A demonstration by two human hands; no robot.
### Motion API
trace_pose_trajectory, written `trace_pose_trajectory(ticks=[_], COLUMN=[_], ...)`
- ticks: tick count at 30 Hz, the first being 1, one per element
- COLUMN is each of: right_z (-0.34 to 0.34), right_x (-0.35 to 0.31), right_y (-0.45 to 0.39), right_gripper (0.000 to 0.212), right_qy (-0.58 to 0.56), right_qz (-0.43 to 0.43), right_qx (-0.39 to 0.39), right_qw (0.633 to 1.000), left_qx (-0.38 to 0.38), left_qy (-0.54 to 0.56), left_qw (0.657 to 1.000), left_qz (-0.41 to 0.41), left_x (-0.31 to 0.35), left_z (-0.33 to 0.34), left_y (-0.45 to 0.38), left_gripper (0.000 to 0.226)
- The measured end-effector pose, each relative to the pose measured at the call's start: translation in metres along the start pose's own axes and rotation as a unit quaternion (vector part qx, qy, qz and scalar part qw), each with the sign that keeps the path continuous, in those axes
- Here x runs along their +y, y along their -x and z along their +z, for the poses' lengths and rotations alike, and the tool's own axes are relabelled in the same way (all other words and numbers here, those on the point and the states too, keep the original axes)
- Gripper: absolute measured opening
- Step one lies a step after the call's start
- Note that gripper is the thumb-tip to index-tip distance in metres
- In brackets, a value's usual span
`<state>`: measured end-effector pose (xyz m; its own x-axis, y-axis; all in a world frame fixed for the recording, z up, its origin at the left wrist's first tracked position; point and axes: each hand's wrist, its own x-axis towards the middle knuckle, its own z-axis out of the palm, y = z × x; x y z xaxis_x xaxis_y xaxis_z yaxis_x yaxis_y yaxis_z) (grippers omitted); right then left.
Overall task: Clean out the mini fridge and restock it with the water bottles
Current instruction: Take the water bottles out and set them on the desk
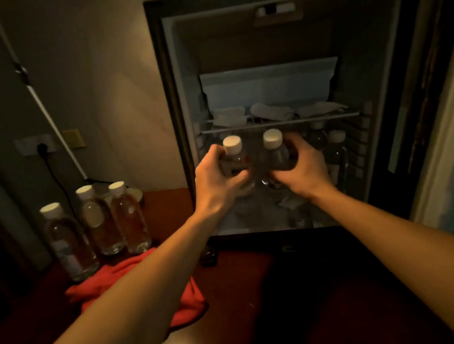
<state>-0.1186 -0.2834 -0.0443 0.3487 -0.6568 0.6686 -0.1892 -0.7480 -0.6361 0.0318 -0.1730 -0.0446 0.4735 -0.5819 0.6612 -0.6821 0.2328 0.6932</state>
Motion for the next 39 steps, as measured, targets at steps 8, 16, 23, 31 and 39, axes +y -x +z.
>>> trace_pose_trajectory(ticks=[8, 16, 23, 31, 39], right_z=[0.014, 0.09, 0.181, 0.249, 0.275], right_x=[-0.067, -0.15, -0.211, -0.227, -0.215], right_y=[0.043, 0.091, 0.121, 0.144, 0.153], right_gripper=[0.064, 0.058, 0.053, 0.054, 0.061], right_qy=[-0.005, -0.084, -0.152, -0.173, -0.163], right_qz=[-0.051, -0.098, -0.102, -0.074, -0.057], right_qx=[-0.055, -0.122, -0.164, -0.223, -0.263], right_qw=[0.997, 0.984, 0.969, 0.956, 0.949], left_qx=[0.053, 0.12, 0.164, 0.159, 0.137], left_qy=[-0.062, -0.147, -0.208, -0.242, -0.223], left_qw=[0.997, 0.982, 0.961, 0.948, 0.954], left_qz=[0.009, -0.013, -0.073, -0.132, -0.143], left_x=[0.015, 0.01, -0.024, -0.074, -0.1], left_z=[-0.083, -0.202, -0.308, -0.358, -0.354], left_y=[0.049, 0.105, 0.14, 0.161, 0.154], left_gripper=[0.039, 0.044, 0.045, 0.048, 0.053])
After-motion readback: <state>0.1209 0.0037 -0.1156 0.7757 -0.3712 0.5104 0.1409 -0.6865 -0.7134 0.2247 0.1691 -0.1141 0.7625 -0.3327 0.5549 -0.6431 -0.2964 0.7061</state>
